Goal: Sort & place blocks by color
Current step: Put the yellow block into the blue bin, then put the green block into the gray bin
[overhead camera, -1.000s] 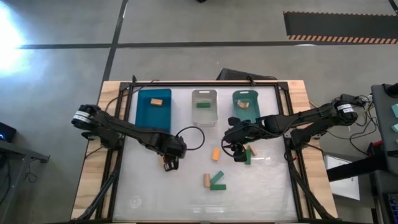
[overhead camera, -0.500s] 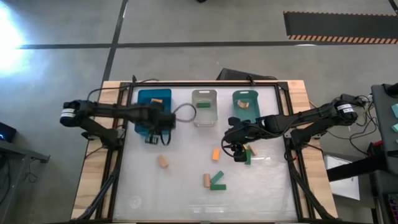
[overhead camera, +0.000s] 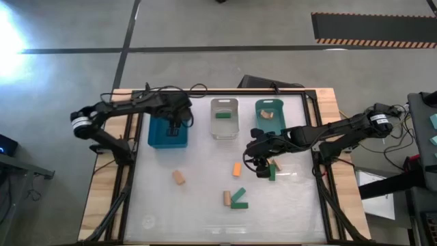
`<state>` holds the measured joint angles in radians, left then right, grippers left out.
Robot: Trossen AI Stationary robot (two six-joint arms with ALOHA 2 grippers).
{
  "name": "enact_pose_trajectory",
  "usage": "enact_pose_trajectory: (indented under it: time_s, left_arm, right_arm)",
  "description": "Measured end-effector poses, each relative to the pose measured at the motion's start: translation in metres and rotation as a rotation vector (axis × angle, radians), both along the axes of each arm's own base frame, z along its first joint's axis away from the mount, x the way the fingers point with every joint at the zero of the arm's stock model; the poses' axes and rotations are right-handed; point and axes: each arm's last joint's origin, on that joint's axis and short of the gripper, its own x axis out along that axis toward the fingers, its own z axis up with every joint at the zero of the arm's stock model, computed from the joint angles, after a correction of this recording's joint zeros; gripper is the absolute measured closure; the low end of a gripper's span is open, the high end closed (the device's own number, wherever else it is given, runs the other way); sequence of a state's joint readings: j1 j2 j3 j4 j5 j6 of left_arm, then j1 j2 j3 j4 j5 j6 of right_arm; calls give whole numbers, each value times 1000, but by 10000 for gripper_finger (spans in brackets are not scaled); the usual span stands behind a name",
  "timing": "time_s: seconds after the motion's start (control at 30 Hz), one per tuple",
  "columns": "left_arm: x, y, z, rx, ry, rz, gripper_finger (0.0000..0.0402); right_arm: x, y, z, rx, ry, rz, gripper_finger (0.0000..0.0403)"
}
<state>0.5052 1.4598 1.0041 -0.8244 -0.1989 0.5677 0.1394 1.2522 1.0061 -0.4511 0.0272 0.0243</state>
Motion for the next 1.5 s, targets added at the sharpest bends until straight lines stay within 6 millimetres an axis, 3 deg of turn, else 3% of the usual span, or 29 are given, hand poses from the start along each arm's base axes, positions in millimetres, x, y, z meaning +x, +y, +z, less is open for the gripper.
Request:
enact_pose_trajectory:
  time_s: [0.37,0.77,1.03,1.23,1.5]
  left_arm:
    - [14,18,-41,-56,105,-9,276]
    - [18,21,-44,-21,104,-2,273]
    - [18,22,-43,0,110,3,215]
    - [16,19,-33,18,124,11,195]
    - [7,-3,12,65,-76,137,195]
  right_arm:
    - [0,0,0,2,0,-2,275]
    - [0,0,0,37,3,-38,275]
    - [0,0,0,69,12,-72,275]
    - [-2,0,-2,105,44,-116,275]
    - [-12,-2,-15,208,173,-280,275]
